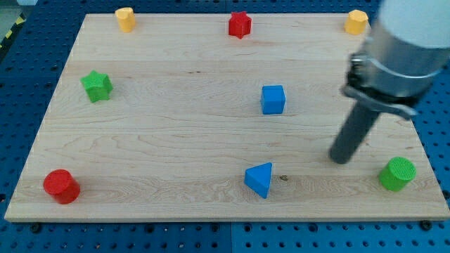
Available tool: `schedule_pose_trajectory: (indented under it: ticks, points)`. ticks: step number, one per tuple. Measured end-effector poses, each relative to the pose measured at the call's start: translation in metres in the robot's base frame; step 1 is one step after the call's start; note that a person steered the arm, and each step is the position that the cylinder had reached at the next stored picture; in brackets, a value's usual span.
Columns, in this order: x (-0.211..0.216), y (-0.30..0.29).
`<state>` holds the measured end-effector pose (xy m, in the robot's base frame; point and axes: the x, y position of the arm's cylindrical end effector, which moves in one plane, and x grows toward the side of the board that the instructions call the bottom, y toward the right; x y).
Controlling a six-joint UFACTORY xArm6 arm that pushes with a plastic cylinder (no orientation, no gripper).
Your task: Push the blue triangle slightly to the top side of the board
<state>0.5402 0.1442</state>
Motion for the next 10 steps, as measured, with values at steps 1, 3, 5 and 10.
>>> schedule_pose_trajectory:
  ticks: [1,3,5,10]
  points:
    - [0.044,-0.011]
    - [0.078,-0.109]
    - [0.072,-0.139]
    - [0.049,-0.109]
